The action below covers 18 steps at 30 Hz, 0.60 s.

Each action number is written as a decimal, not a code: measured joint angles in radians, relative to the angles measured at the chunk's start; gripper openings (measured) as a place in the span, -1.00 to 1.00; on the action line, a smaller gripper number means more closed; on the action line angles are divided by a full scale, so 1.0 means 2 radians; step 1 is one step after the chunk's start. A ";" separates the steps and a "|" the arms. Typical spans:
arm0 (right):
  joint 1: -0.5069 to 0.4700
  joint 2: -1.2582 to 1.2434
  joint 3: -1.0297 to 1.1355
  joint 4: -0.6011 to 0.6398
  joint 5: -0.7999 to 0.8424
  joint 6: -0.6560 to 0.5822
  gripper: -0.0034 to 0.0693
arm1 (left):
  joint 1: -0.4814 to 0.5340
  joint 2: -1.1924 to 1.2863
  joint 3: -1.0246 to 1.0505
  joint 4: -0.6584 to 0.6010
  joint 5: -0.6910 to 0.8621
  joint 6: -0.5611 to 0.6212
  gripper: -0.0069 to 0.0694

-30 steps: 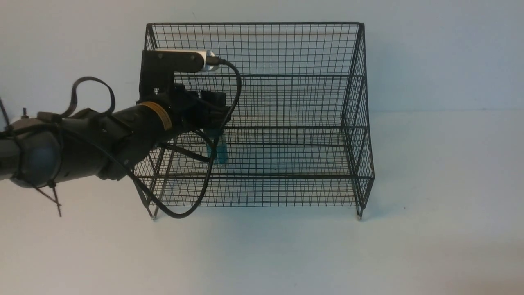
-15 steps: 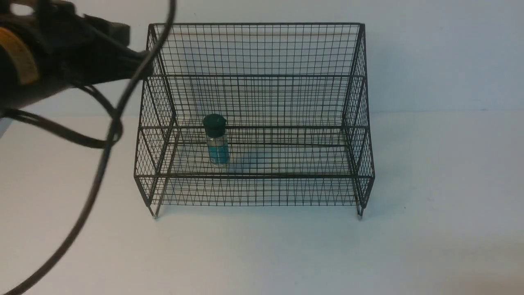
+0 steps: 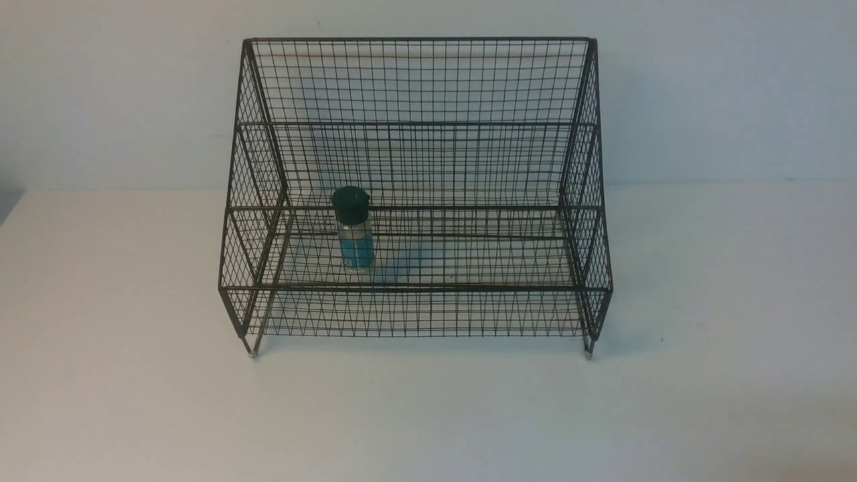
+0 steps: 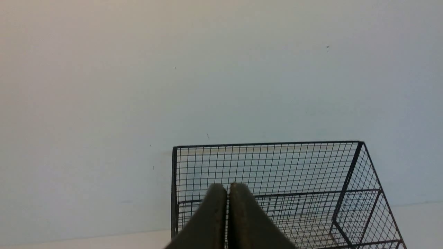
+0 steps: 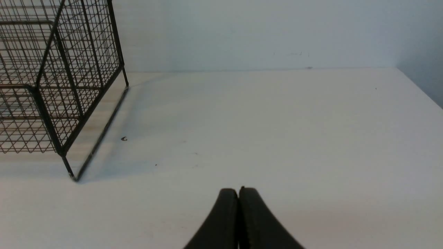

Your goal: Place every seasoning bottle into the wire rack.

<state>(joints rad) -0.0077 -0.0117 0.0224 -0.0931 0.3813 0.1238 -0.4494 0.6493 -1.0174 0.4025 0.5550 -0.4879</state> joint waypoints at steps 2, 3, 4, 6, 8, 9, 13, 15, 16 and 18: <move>0.000 0.000 0.000 0.000 0.000 0.000 -0.95 | 0.000 -0.013 0.000 0.000 0.001 0.000 -0.83; 0.000 0.000 0.000 0.000 0.000 0.000 -0.95 | 0.000 -0.017 0.000 0.000 0.002 0.000 -0.83; 0.000 0.000 0.000 0.000 0.000 0.000 -0.95 | 0.000 -0.022 0.000 0.000 0.003 0.000 -0.83; 0.000 0.000 0.000 0.000 0.000 0.000 -0.95 | 0.000 -0.030 0.000 0.000 0.007 0.002 -0.83; 0.000 0.000 0.000 0.000 0.000 0.000 -0.95 | 0.000 -0.035 0.000 0.000 0.011 0.004 -0.83; 0.000 0.000 0.000 0.000 0.000 0.000 -0.95 | 0.000 -0.040 0.000 -0.001 0.017 0.010 -0.83; 0.000 0.000 0.000 0.000 0.000 0.000 -0.95 | 0.000 -0.077 0.027 -0.019 0.026 0.068 -0.83; 0.000 0.000 0.000 0.000 0.000 0.000 -0.95 | 0.003 -0.102 0.053 -0.042 0.025 0.106 -0.83; 0.000 0.000 0.000 0.000 0.000 0.000 -0.95 | 0.010 -0.127 0.078 -0.069 0.025 0.137 -0.83; 0.000 0.000 0.000 0.000 0.000 0.000 -0.95 | 0.026 -0.158 0.124 -0.103 0.021 0.185 -0.83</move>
<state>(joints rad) -0.0077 -0.0117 0.0224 -0.0931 0.3813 0.1238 -0.3978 0.3329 -0.7703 0.1962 0.5964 -0.1175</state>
